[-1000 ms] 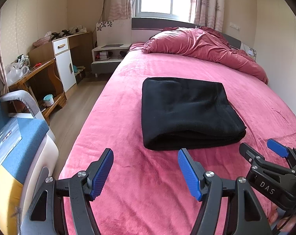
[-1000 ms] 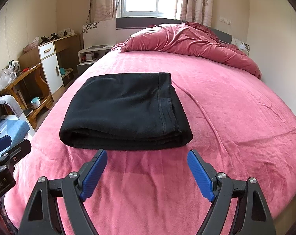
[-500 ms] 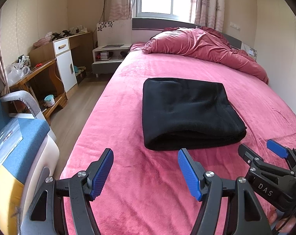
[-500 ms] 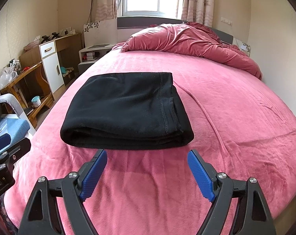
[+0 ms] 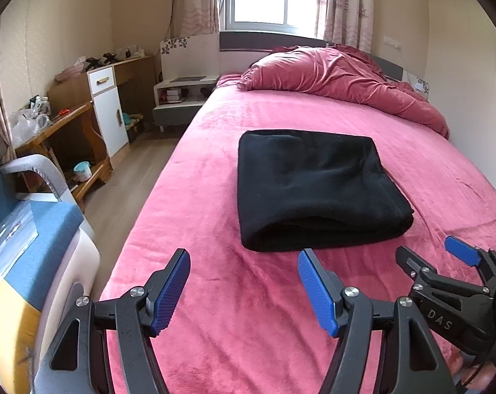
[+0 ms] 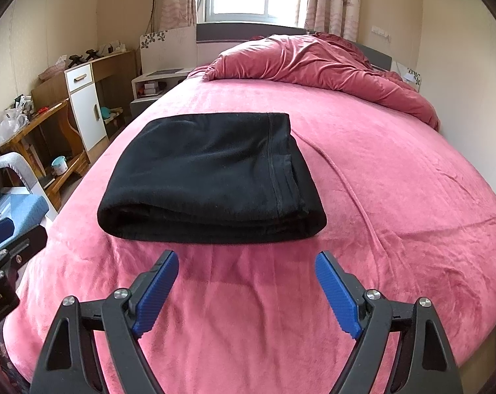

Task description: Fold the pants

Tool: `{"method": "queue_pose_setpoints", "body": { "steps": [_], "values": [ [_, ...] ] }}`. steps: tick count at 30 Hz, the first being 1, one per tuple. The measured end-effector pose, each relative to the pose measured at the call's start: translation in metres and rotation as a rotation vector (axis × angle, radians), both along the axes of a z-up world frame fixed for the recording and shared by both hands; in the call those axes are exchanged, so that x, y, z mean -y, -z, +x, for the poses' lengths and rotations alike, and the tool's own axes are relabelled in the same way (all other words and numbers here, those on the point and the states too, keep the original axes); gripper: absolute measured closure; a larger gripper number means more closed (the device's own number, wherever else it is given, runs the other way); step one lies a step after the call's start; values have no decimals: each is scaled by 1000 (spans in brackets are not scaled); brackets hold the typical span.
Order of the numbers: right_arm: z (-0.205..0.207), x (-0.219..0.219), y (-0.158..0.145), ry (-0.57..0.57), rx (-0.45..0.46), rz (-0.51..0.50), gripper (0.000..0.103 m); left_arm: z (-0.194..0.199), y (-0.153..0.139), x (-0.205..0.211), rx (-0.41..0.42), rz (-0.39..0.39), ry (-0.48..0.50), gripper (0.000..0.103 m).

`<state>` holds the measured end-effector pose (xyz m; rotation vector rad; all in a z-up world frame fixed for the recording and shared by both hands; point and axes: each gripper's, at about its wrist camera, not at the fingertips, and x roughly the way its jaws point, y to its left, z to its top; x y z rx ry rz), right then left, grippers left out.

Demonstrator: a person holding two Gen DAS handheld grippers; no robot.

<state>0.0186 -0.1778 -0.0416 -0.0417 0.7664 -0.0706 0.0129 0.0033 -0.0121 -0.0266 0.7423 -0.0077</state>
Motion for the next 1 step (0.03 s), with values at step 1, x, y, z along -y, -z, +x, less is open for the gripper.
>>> {"method": "queue_pose_setpoints", "body": {
  "steps": [1],
  "values": [
    [0,1,1,2,-3,2,17,0,1,0,-3,1,-2,33]
  ]
}}
